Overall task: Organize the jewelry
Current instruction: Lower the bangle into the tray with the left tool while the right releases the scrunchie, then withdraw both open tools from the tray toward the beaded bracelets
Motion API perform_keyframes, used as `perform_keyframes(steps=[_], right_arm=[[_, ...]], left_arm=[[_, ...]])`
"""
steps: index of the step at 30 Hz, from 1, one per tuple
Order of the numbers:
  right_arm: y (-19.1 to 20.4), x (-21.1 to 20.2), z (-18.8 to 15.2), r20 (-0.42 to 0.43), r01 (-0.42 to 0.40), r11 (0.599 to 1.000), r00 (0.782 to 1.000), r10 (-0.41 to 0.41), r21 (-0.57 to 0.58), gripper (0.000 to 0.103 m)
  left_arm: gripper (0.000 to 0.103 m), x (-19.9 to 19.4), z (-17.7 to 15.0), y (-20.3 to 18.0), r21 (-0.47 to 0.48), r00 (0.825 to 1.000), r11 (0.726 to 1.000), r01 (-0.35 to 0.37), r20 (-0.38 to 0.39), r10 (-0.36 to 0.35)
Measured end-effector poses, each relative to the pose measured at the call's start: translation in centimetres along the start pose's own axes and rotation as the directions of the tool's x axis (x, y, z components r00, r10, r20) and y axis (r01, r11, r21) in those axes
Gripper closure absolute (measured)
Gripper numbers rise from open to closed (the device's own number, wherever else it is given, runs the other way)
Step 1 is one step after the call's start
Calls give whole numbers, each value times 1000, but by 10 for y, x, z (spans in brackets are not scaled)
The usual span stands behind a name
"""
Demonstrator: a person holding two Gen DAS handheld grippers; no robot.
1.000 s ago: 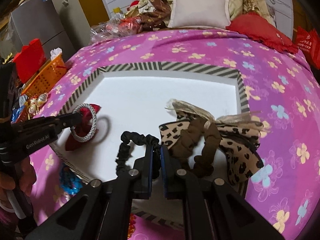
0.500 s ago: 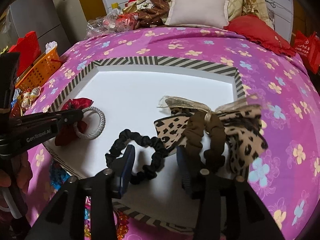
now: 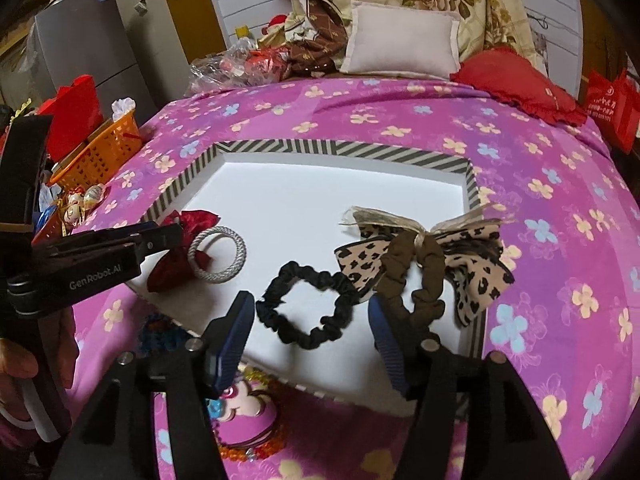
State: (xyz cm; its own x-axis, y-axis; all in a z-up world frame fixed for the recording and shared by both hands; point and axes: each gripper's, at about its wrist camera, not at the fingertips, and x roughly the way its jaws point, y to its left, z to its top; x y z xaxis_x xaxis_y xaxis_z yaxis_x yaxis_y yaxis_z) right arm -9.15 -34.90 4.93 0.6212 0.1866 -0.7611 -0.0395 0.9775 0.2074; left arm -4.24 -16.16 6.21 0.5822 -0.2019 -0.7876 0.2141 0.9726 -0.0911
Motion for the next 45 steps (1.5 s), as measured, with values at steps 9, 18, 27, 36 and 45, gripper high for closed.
perform_keyframes(steps=[9,18,27,36,45], right_arm=[[7,-25,-13,31,7,1000,1000,-7,6,35],[15,-47,-31,42,34,999,999,-34,-8,31],[17,-66,-46,51,41,999,998,-40,-1,30],[21,-90,-51,79,59,998,995,-58,-2,27],[29,-110,-59,99,75,997,992,-73,-18,26]], left_arm=[[92,-27,-18,-6,34,998,998,-51,42,49],[92,-51,-41,-11,50,995,995,-83,66,79],[92,-78,-57,-9,40,989,994,-102,107,97],[92,-100,-73,-4,26,985,993,-119,127,115],[92,-125,-83,3,12,978,991,-135,164,131]])
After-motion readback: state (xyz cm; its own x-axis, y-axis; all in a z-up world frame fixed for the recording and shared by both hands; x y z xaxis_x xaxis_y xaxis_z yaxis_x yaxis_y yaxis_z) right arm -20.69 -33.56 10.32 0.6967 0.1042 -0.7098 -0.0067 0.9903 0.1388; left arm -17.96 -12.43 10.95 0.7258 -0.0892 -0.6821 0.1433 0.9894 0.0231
